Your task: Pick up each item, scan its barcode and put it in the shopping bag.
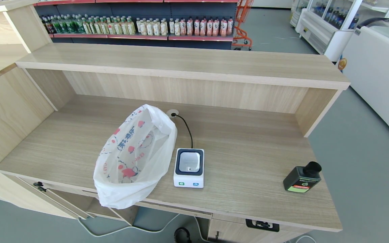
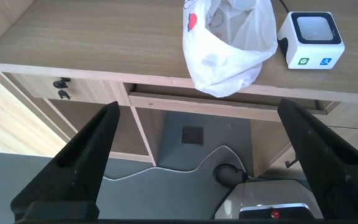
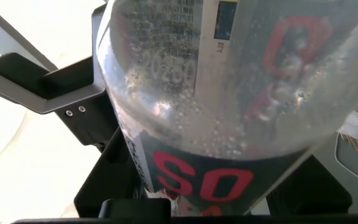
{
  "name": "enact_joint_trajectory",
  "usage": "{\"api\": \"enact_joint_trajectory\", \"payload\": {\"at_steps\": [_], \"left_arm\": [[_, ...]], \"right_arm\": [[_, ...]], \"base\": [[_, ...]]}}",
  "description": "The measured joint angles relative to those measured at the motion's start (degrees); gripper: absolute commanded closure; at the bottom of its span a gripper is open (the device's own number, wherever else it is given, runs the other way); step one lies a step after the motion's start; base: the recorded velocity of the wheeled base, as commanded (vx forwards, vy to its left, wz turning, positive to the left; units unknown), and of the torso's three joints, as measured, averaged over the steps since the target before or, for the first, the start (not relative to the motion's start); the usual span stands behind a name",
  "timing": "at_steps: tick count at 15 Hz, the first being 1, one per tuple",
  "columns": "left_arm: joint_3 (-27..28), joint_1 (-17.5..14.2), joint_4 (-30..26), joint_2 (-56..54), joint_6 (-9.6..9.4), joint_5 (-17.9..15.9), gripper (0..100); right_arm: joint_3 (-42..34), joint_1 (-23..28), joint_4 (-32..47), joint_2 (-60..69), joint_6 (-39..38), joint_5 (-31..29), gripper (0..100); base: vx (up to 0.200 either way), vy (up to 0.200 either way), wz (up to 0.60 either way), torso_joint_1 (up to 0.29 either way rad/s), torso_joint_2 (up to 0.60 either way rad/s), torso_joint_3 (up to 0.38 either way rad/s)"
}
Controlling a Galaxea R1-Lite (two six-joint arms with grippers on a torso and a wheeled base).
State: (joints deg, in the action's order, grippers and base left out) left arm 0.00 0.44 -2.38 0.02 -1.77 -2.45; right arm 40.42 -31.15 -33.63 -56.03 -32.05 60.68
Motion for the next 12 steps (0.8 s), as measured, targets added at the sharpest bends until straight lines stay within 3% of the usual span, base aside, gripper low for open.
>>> {"api": "enact_joint_trajectory", "payload": {"at_steps": [12], "left_arm": [[0.00, 0.00, 0.02, 0.00, 0.00, 0.00, 0]], "right_arm": [[-0.51, 1.68, 1.43, 1.95, 0.13, -0.12, 100]], "base": [[0.000, 0.000, 0.00, 0.000, 0.00, 0.000]]}}
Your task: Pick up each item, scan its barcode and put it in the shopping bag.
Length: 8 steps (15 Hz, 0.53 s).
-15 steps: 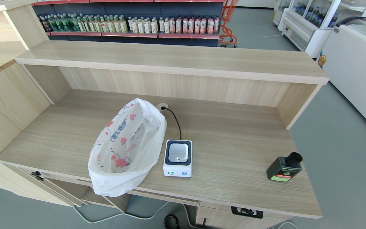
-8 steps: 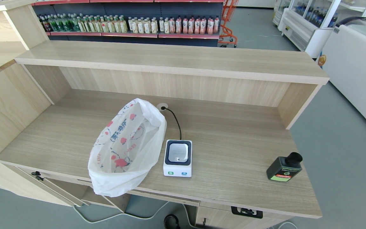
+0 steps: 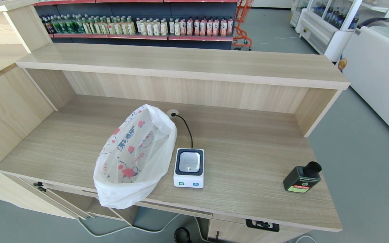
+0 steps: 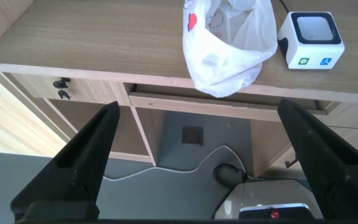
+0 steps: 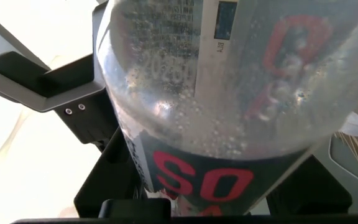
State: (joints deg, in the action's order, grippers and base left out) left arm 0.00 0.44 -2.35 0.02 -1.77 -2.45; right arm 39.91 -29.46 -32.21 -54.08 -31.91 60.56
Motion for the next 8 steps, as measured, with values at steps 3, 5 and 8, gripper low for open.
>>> {"api": "enact_joint_trajectory", "payload": {"at_steps": [3, 5, 8], "left_arm": [[0.00, 0.00, 0.00, 0.00, 0.02, 0.00, 0], [0.00, 0.00, -0.02, 0.00, 0.02, 0.00, 0], [0.00, 0.00, 0.00, 0.00, 0.00, 0.00, 0]], "right_arm": [[-0.09, 0.89, 1.15, 0.56, 0.33, -0.02, 100], [-0.11, 1.39, 1.96, 1.02, 1.34, -0.29, 100], [-0.63, 2.49, 7.47, 1.27, 13.28, -6.21, 100]], "base": [[0.000, 0.000, 0.00, 0.000, 0.00, 0.000], [0.000, 0.000, 0.00, 0.000, 0.00, 0.000], [0.000, 0.000, 0.00, 0.000, 0.00, 0.000]]}}
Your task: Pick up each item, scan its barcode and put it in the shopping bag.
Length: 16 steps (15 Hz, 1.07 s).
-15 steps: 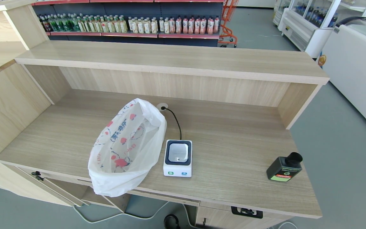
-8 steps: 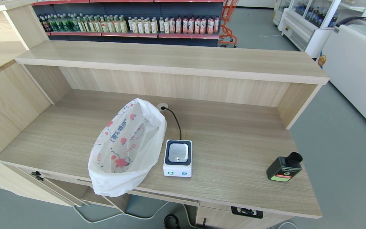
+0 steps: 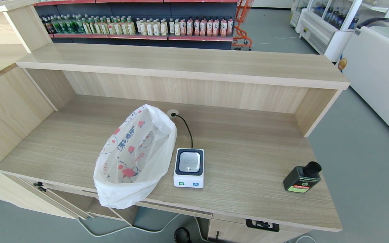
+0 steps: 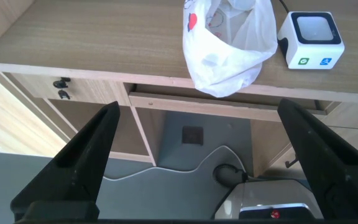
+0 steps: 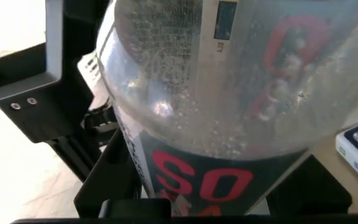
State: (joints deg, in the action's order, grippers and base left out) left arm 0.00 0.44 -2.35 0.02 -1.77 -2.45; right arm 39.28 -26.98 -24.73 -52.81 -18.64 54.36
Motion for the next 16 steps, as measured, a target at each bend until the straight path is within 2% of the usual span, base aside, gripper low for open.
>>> {"api": "enact_joint_trajectory", "payload": {"at_steps": [2, 3, 4, 8, 11, 14, 16], "left_arm": [[0.00, 0.00, -0.02, 0.00, 0.00, -0.01, 0], [0.00, 0.00, -0.02, 0.00, 0.02, -0.01, 0], [0.00, 0.00, 0.00, 0.00, 0.02, 0.00, 0], [0.00, 0.00, 0.00, 0.00, 0.02, -0.01, 0], [0.00, 0.00, 0.00, 0.00, 0.00, 0.00, 0], [0.00, 0.00, -0.02, 0.00, 0.00, -0.01, 0], [0.00, 0.00, 0.00, 0.00, 0.00, 0.00, 0]], "right_arm": [[-0.23, 1.01, 15.02, -0.09, 18.85, -15.77, 100], [-0.37, 1.66, 22.03, -0.11, 23.88, -22.28, 100], [-0.50, 2.34, 25.36, -0.07, 26.78, -25.03, 100], [-0.96, 6.25, 25.17, -0.39, 29.42, -26.11, 100], [-4.56, 8.52, 14.47, -2.58, 29.88, -26.11, 100], [-6.34, 10.06, 9.87, -6.53, 30.54, -26.28, 100], [-6.86, 10.50, 7.74, -9.14, 34.26, -26.75, 100]], "base": [[0.000, 0.000, 0.00, 0.000, 0.00, 0.000], [0.000, 0.000, 0.00, 0.000, 0.00, 0.000], [0.000, 0.000, 0.00, 0.000, 0.00, 0.000], [0.000, 0.000, 0.00, 0.000, 0.00, 0.000], [0.000, 0.000, 0.00, 0.000, 0.00, 0.000], [0.000, 0.000, 0.00, 0.000, 0.00, 0.000], [0.000, 0.000, 0.00, 0.000, 0.00, 0.000]]}}
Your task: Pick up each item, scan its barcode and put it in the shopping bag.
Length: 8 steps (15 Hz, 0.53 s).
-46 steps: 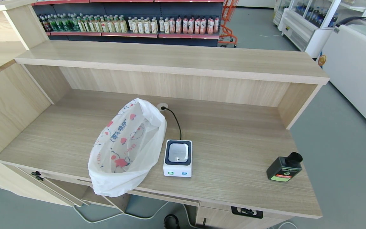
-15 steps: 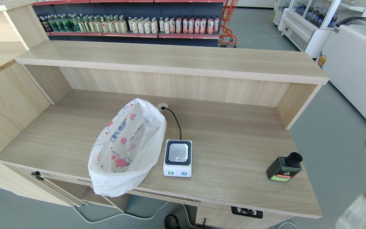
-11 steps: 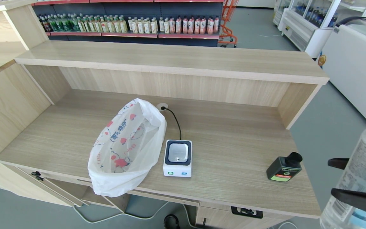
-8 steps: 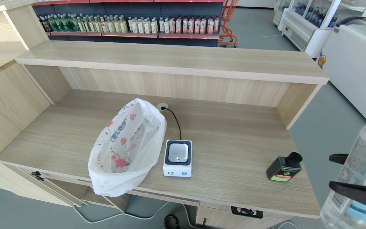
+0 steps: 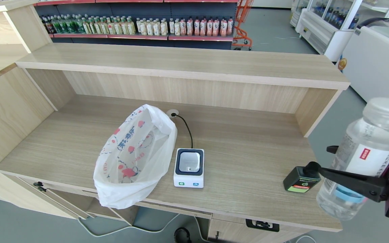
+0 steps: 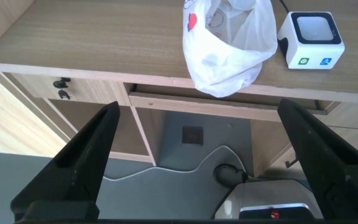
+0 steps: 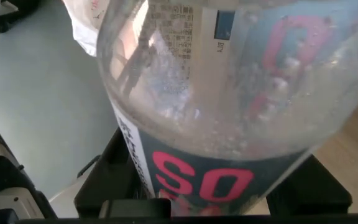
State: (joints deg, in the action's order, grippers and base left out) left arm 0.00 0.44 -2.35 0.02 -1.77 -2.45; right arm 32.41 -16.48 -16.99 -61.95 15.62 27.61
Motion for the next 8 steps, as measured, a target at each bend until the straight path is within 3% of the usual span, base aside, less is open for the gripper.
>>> {"api": "enact_joint_trajectory", "payload": {"at_steps": [8], "left_arm": [[0.00, 0.00, -0.02, 0.00, 0.00, 0.00, 0]], "right_arm": [[-0.39, -0.11, -0.24, -3.10, 0.55, 0.28, 100]], "base": [[0.000, 0.000, 0.00, 0.000, 0.00, 0.000]]}}
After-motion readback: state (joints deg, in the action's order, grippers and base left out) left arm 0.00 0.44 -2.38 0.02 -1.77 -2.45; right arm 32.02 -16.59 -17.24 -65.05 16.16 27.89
